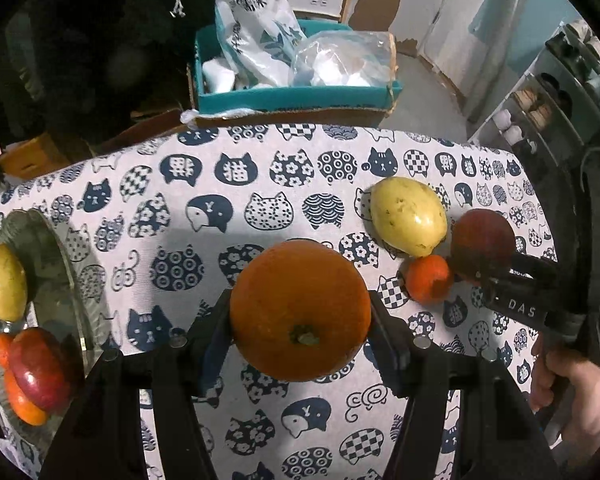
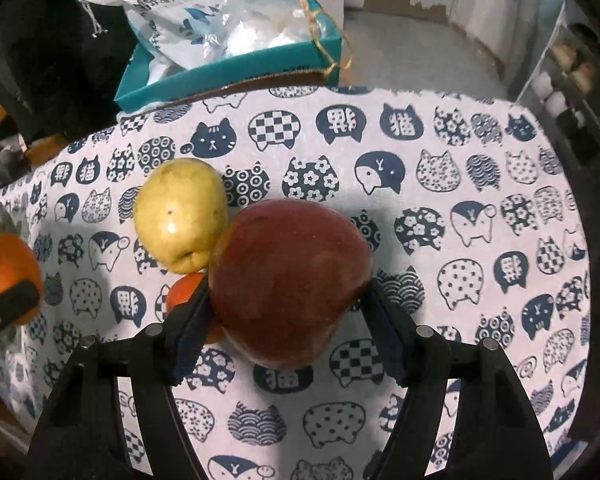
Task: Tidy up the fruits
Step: 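Lift the orange and red apple and carry them toward the green bowl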
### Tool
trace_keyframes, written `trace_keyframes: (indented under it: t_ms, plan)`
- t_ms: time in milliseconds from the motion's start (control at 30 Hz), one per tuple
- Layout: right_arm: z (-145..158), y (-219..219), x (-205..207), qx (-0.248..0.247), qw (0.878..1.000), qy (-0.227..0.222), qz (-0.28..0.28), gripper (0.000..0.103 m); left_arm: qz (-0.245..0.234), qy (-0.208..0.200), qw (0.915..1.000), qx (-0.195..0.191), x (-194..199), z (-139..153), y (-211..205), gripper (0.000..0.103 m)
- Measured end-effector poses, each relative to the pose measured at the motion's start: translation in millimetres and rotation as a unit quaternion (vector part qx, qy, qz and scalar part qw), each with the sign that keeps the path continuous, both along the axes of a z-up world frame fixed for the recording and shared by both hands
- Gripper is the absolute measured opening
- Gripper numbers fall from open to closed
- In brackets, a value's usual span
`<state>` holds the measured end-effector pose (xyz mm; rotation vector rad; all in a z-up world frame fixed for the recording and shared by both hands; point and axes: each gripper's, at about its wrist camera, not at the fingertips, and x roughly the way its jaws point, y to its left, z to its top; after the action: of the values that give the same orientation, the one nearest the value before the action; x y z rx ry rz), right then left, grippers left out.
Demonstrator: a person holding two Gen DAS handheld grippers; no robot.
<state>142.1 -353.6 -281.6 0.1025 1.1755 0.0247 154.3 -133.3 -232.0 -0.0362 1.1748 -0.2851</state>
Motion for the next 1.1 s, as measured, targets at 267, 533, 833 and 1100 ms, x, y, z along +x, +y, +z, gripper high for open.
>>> trace_keyframes:
  t_ms: [267,533,833,1100]
  plan:
    - [26.5,8.4,-22.8,-0.02,0.999,-0.039,-0.005,0.072,0.004,-0.026,0.9996,0.009,-15.9,19.7,13.6,0.064]
    - [57.3,21.6,-38.4,-0.027,0.997,-0.077,0.007,0.072,0.013,-0.051,0.9986,0.009,-28.7,41.3,29.1,0.064]
    - [95.5,33.1,-51.8,-0.021,0.992,-0.121,0.02,0.072,0.022,-0.081,0.9965,0.001,-42.0,69.0,42.8,0.064]
    - [129.6,51.4,-62.1,-0.014,0.986,-0.159,0.039,0.072,0.031,-0.11,0.9934,-0.007,-55.7,94.6,59.2,0.064]
